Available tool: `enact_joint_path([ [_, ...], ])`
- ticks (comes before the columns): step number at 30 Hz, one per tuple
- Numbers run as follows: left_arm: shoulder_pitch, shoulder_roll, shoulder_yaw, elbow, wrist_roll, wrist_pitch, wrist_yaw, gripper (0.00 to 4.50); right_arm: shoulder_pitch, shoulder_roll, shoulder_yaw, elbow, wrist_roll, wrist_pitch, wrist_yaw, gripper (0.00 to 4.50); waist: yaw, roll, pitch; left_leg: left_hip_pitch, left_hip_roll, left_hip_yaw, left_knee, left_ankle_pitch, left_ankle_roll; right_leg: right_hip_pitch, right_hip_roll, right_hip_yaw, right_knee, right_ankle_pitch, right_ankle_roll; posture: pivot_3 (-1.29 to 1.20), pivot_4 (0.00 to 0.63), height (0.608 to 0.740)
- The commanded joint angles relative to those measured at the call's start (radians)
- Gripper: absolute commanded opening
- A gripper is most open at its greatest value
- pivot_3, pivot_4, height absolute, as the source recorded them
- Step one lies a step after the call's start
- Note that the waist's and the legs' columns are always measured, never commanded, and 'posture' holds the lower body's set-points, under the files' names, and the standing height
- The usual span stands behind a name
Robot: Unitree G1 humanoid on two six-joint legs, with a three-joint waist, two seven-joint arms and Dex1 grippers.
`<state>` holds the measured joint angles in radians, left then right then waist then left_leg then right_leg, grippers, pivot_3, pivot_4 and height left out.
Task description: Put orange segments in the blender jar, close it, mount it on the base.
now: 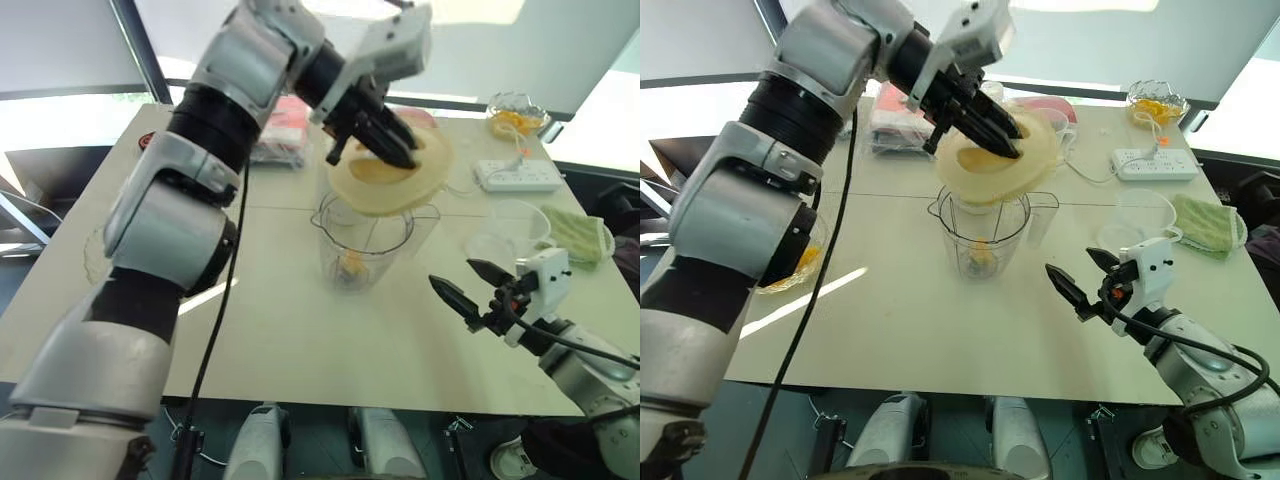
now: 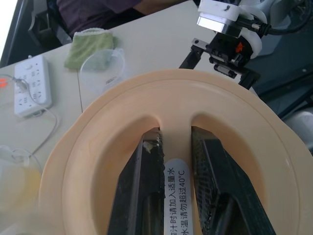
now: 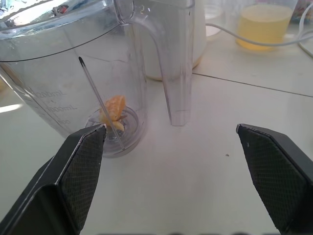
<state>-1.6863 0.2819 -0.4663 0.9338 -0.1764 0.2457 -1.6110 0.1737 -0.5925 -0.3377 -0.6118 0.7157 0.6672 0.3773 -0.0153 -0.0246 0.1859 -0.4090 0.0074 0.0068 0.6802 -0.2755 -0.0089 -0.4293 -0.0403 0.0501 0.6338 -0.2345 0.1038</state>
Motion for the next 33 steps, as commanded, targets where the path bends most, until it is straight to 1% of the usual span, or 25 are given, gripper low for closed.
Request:
enact_joint_path([
  [1,-0.023,-0.025,-0.035,0.05,0.005,-0.024,-0.003,0.23,0.013,0.029,-0.014,-0.056,-0.023,-0.036,-0.028,4.5,0.002,0.0,0.0,0.0,0.0,0.0,0.0,0.0,0.0,0.0,0.0,0.0,0.0,0.0,0.0,0.0,0.15,0.74],
  [3,-0.028,-0.055,-0.025,0.097,0.044,0.0,0.009,0.23,0.021,0.049,-0.014,-0.067,-0.025,-0.032,-0.049,4.5,0.004,0.0,0.0,0.0,0.0,0.0,0.0,0.0,0.0,0.0,0.0,0.0,0.0,0.0,0.0,0.0,0.15,0.74],
  [5,-0.042,-0.096,-0.005,0.146,0.086,0.048,0.076,0.23,0.027,0.062,-0.014,-0.074,-0.024,-0.031,-0.06,4.5,0.005,0.0,0.0,-0.001,0.0,0.0,0.001,0.0,0.0,0.0,0.0,0.0,0.0,0.0,0.0,0.0,0.15,0.74],
  [7,-0.042,-0.119,0.012,0.167,0.113,0.055,0.121,0.23,0.031,0.07,-0.012,-0.078,-0.027,-0.032,-0.065,4.5,0.004,0.0,0.0,-0.001,-0.001,0.0,0.001,0.0,0.0,0.0,-0.001,0.0,-0.001,0.0,0.0,0.0,0.15,0.74],
  [10,-0.007,-0.12,0.0,0.154,0.152,0.033,0.065,0.23,0.029,0.075,-0.003,-0.07,-0.035,-0.036,-0.068,4.5,0.0,0.0,0.0,-0.001,-0.001,0.0,0.001,0.0,0.001,0.0,-0.001,0.0,-0.001,0.0,0.0,0.0,0.15,0.74],
  [17,0.028,-0.133,-0.017,0.163,0.241,0.033,0.037,0.23,0.007,0.081,0.01,-0.049,-0.044,-0.037,-0.072,4.5,0.003,0.0,0.0,0.0,0.0,0.0,0.001,-0.002,0.003,0.0,0.001,0.0,0.0,0.0,0.0,0.0,0.15,0.74],
  [20,0.042,-0.137,-0.009,0.146,0.258,0.042,0.022,0.23,-0.001,0.087,0.018,-0.04,-0.056,-0.042,-0.072,4.5,0.003,0.0,0.0,0.0,0.0,0.0,0.002,-0.002,0.003,0.0,0.0,0.0,0.0,0.0,0.0,0.0,0.15,0.74],
  [26,0.095,-0.138,-0.014,0.073,0.27,0.13,-0.003,0.23,-0.006,0.108,0.037,-0.036,-0.079,-0.05,-0.071,4.5,0.002,0.001,0.0,0.0,0.0,-0.001,0.001,-0.002,0.004,0.0,0.0,0.0,0.0,0.0,0.0,0.0,0.15,0.74],
  [30,0.17,-0.126,-0.007,-0.029,0.267,0.186,0.012,0.23,-0.045,0.13,0.079,0.009,-0.136,-0.085,-0.08,4.5,0.0,0.002,-0.002,0.001,0.0,-0.003,0.002,-0.002,0.004,0.001,0.001,0.0,0.0,0.0,0.0,0.0,0.15,0.74],
  [33,0.239,-0.111,-0.008,-0.124,0.272,0.211,0.033,0.23,-0.104,0.161,0.123,0.083,-0.199,-0.127,-0.092,4.5,0.0,0.005,-0.004,0.002,0.0,-0.003,0.002,-0.002,0.004,0.002,0.001,0.0,0.0,0.0,0.0,0.0,0.15,0.74],
])
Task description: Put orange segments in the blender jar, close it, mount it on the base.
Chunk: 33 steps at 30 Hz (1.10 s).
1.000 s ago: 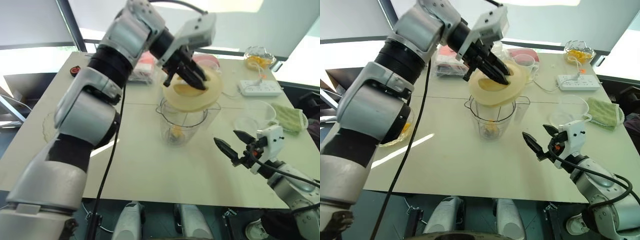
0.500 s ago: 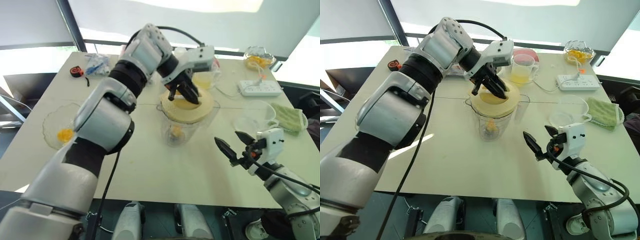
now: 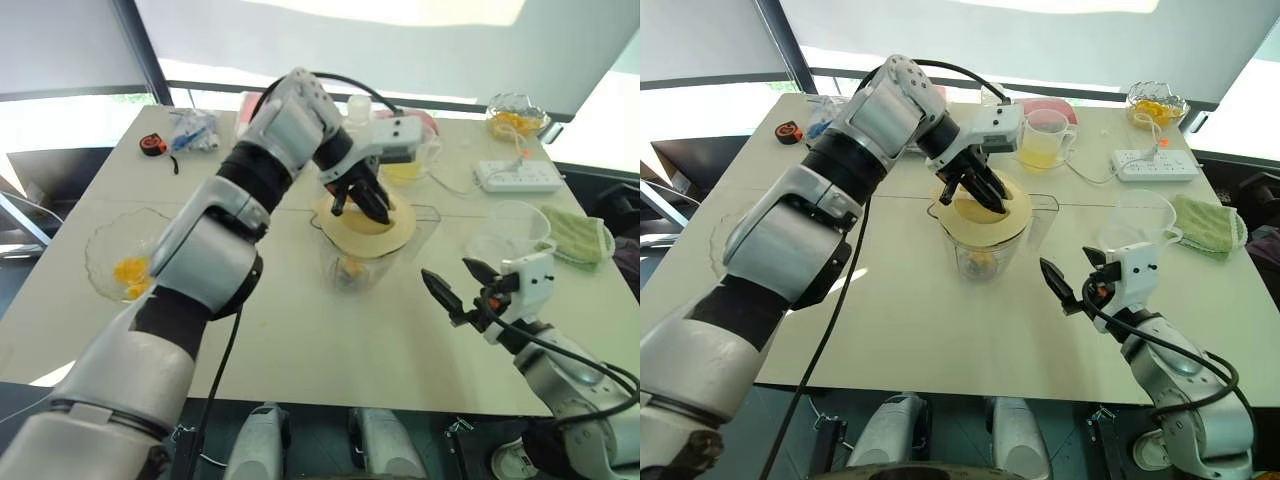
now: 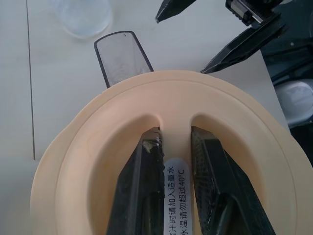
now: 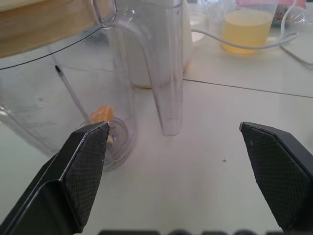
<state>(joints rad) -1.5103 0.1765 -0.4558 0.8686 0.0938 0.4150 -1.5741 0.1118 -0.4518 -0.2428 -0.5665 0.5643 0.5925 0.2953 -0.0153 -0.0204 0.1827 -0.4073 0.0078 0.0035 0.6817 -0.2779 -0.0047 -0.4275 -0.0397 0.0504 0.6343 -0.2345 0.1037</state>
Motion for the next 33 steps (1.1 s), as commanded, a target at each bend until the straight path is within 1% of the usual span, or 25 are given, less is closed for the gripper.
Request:
enact_joint_path([
  [1,0.079,-0.002,-0.021,-0.082,0.004,0.061,-0.003,0.23,-0.063,0.031,0.043,0.064,-0.065,-0.066,-0.011,4.5,0.001,0.001,-0.001,0.0,0.0,0.0,0.0,0.0,0.0,0.0,0.0,0.0,0.0,0.0,0.0,0.0,0.15,0.74],
  [7,0.163,0.018,-0.037,-0.178,0.023,0.069,0.035,0.23,-0.171,0.084,0.117,0.23,-0.164,-0.162,-0.001,4.5,0.002,0.004,-0.005,0.001,0.0,0.0,0.0,0.0,0.0,0.001,0.0,0.0,0.0,0.0,0.0,0.0,0.15,0.74],
  [13,0.212,0.028,-0.037,-0.241,0.0,0.089,0.019,0.23,-0.221,0.112,0.136,0.337,-0.215,-0.235,0.024,4.5,0.0,0.006,-0.013,0.004,0.0,0.001,0.0,0.0,0.0,0.004,0.0,0.0,0.0,0.0,0.0,0.0,0.15,0.74],
  [15,0.224,0.033,-0.035,-0.251,-0.007,0.086,0.01,0.23,-0.234,0.115,0.135,0.358,-0.225,-0.251,0.03,4.5,-0.001,0.006,-0.013,0.007,0.0,0.001,0.0,0.0,0.0,0.008,0.0,0.0,0.0,0.0,0.0,0.0,0.15,0.74],
  [19,0.235,0.028,-0.025,-0.228,-0.009,0.08,0.03,0.23,-0.261,0.114,0.128,0.384,-0.236,-0.265,0.038,4.5,-0.003,0.006,-0.013,0.018,0.0,0.0,0.0,-0.002,0.003,0.019,0.0,0.0,-0.001,-0.003,-0.004,0.0,0.15,0.74],
  [28,0.227,0.023,-0.007,-0.142,0.006,0.039,0.043,0.23,-0.3,0.115,0.109,0.393,-0.243,-0.251,0.021,4.5,-0.003,0.006,-0.014,0.018,0.0,0.0,0.0,-0.002,0.003,0.019,0.0,0.0,-0.001,-0.003,-0.004,0.0,0.15,0.74],
  [29,0.226,0.024,-0.004,-0.137,0.006,0.038,0.043,0.23,-0.304,0.118,0.108,0.401,-0.246,-0.253,0.013,4.24,-0.003,0.006,-0.014,0.018,0.0,0.0,0.0,-0.002,0.003,0.019,0.0,0.0,-0.001,-0.003,-0.004,0.0,0.15,0.74],
  [31,0.225,0.024,0.002,-0.133,0.003,0.045,0.044,0.23,-0.308,0.12,0.107,0.408,-0.244,-0.252,0.012,3.56,-0.003,0.006,-0.014,0.018,0.0,0.0,0.0,-0.002,0.003,0.019,0.0,0.0,-0.001,-0.003,-0.004,0.0,0.15,0.74],
  [32,0.225,0.024,0.003,-0.131,0.002,0.047,0.045,0.23,-0.309,0.12,0.106,0.411,-0.243,-0.252,0.014,3.13,-0.003,0.006,-0.014,0.018,0.0,0.0,0.0,-0.002,0.003,0.019,0.0,0.0,-0.001,-0.003,-0.004,0.0,0.15,0.74],
  [33,0.226,0.024,0.005,-0.132,0.001,0.049,0.047,0.23,-0.31,0.12,0.106,0.41,-0.242,-0.249,0.016,2.55,-0.002,0.006,-0.014,0.018,0.0,0.0,0.0,-0.002,0.003,0.019,0.0,0.0,-0.001,-0.003,-0.004,0.0,0.15,0.74],
])
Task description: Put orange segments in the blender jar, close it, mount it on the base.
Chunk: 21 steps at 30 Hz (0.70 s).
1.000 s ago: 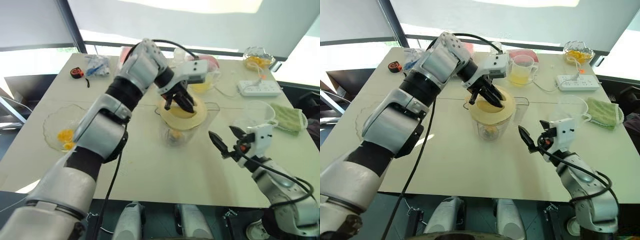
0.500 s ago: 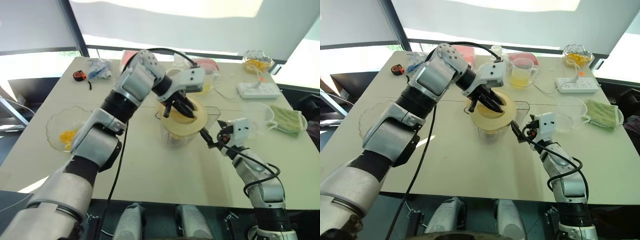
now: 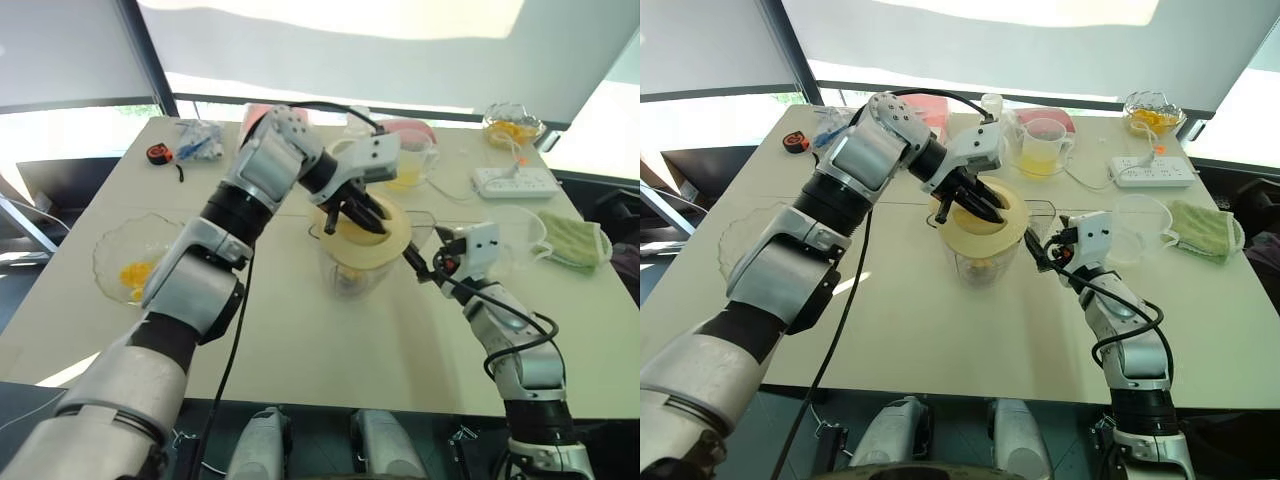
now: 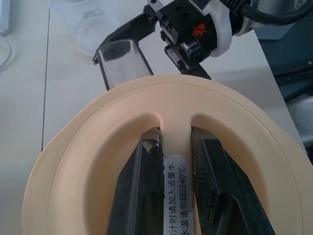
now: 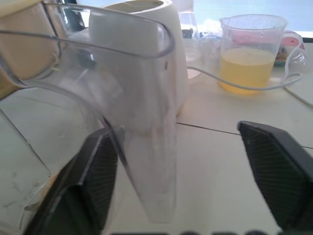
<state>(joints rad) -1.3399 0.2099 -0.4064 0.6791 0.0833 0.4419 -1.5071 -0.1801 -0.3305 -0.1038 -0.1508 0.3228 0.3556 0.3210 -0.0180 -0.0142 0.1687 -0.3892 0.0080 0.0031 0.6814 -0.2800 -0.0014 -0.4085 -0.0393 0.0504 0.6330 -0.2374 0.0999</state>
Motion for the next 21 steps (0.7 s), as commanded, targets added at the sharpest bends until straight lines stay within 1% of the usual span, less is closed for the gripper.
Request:
enact_joint_path([
  [1,0.056,-0.01,-0.041,0.056,0.009,0.025,-0.017,0.23,-0.019,-0.003,-0.032,-0.009,0.0,-0.007,-0.008,2.03,0.001,0.0,0.0,0.0,0.0,0.0,0.0,0.0,0.0,0.0,0.0,0.0,0.0,0.0,0.0,0.0,0.15,0.74],
  [3,0.058,-0.011,-0.037,0.054,0.006,0.03,-0.012,0.23,-0.021,-0.006,-0.031,-0.013,0.002,-0.001,-0.006,0.97,0.003,0.0,0.0,0.0,0.0,0.0,0.0,0.0,0.0,0.0,0.0,0.0,0.0,0.0,0.0,0.0,0.15,0.74],
  [4,0.059,-0.011,-0.035,0.054,0.005,0.032,-0.009,0.23,-0.023,-0.007,-0.03,-0.014,0.002,0.003,-0.005,0.91,0.003,0.0,0.0,0.0,0.0,0.0,0.0,0.0,0.0,0.0,-0.001,0.0,0.0,0.0,0.0,0.0,0.15,0.74],
  [8,0.073,-0.008,-0.014,0.048,-0.009,0.046,0.003,0.23,-0.031,-0.011,-0.025,-0.022,-0.024,0.0,-0.02,0.91,0.003,0.0,0.0,-0.001,0.0,0.0,0.0,0.0,0.0,0.0,-0.001,0.0,-0.001,0.0,0.0,0.0,0.15,0.74],
  [11,0.091,-0.003,-0.01,0.055,0.021,0.112,0.078,0.23,-0.026,-0.002,-0.022,-0.057,-0.027,0.027,-0.039,0.91,0.005,0.0,0.0,-0.001,0.0,0.0,0.0,-0.001,0.001,0.0,-0.001,0.0,-0.001,-0.001,0.001,0.0,0.15,0.74],
  [15,0.098,-0.024,0.001,0.056,0.038,0.212,0.22,0.23,-0.008,-0.007,-0.009,-0.104,-0.057,0.044,-0.062,0.91,0.009,0.001,-0.001,-0.001,-0.002,-0.002,0.0,-0.001,0.001,0.002,-0.003,-0.001,-0.002,-0.001,0.002,0.0,0.15,0.74],
  [21,0.156,-0.034,0.019,-0.047,0.014,0.322,0.322,0.23,0.0,0.005,-0.004,-0.14,-0.064,0.054,-0.095,0.91,0.01,0.003,-0.004,0.0,-0.004,-0.004,0.001,0.0,0.001,0.006,-0.007,0.0,-0.003,-0.002,0.004,0.0,0.15,0.74],
])
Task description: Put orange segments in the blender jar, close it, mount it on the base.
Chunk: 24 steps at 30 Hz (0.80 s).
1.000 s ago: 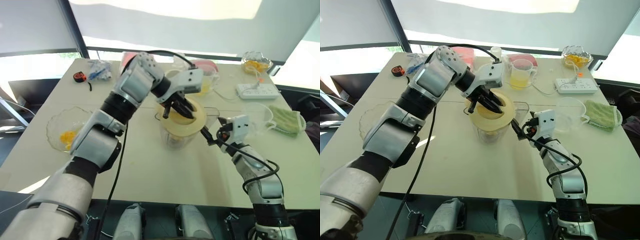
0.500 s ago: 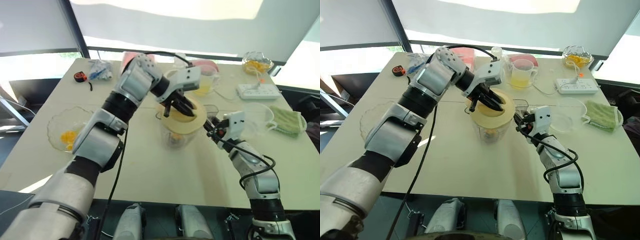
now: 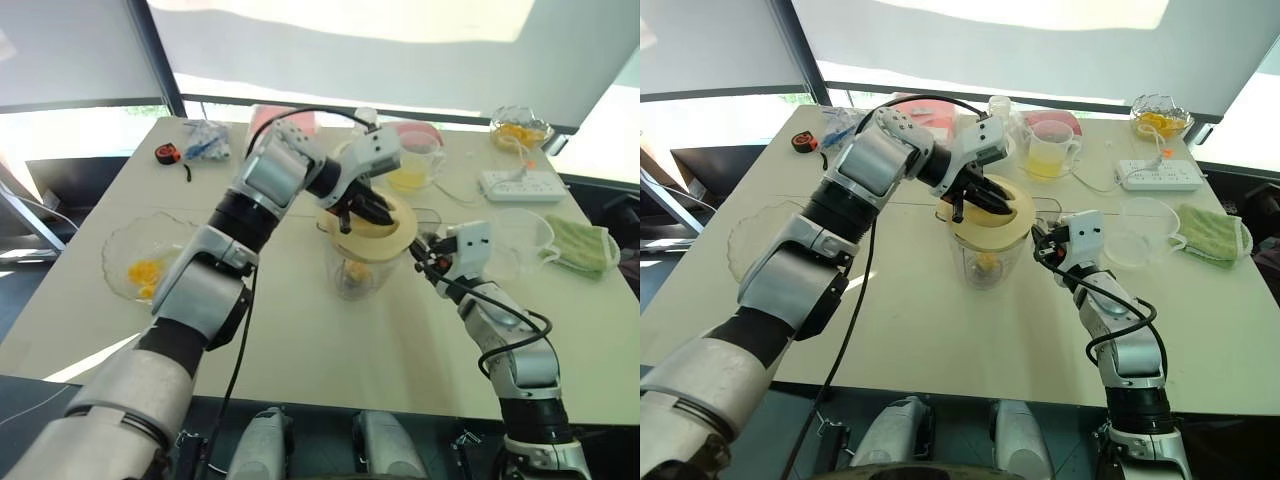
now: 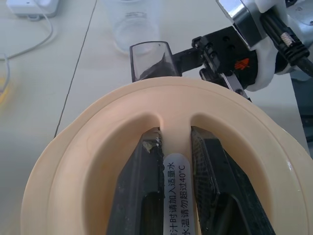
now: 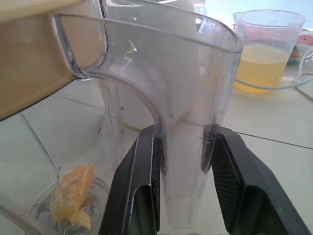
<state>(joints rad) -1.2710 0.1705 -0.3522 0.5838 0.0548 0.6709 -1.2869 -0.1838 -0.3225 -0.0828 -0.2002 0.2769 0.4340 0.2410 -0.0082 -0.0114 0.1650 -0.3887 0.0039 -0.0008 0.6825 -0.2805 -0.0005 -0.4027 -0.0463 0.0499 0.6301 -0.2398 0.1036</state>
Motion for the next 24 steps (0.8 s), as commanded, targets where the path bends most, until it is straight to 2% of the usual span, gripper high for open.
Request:
enact_joint_path([
  [1,0.097,0.002,-0.028,0.035,0.042,0.11,0.13,0.23,0.006,-0.003,-0.025,-0.094,-0.023,-0.028,-0.021,0.91,0.001,0.0,-0.001,0.0,0.0,-0.001,0.0,0.0,0.0,0.0,0.0,0.0,0.0,0.0,0.0,0.0,0.15,0.74],
  [11,0.13,-0.042,0.04,0.029,0.028,0.289,0.37,0.23,0.013,0.007,-0.032,-0.11,-0.018,-0.023,-0.038,0.91,0.021,0.003,-0.004,0.003,-0.007,-0.006,0.0,0.0,0.0,0.007,-0.004,0.0,-0.001,-0.004,0.006,0.0,0.15,0.74],
  [15,0.147,-0.03,0.024,-0.001,0.019,0.267,0.363,0.23,0.008,0.005,-0.033,-0.103,-0.017,-0.024,-0.032,0.91,0.021,0.004,-0.004,0.003,-0.008,-0.007,0.0,0.0,0.0,0.007,-0.005,0.0,-0.002,-0.005,0.007,0.0,0.15,0.74],
  [24,0.181,0.037,-0.032,-0.152,-0.028,0.179,0.24,0.23,0.006,-0.005,-0.035,-0.091,-0.019,-0.021,-0.004,0.91,0.008,0.004,-0.004,0.003,-0.007,-0.007,0.0,0.0,0.0,0.007,-0.006,0.001,-0.002,-0.005,0.007,0.0,0.15,0.74],
])
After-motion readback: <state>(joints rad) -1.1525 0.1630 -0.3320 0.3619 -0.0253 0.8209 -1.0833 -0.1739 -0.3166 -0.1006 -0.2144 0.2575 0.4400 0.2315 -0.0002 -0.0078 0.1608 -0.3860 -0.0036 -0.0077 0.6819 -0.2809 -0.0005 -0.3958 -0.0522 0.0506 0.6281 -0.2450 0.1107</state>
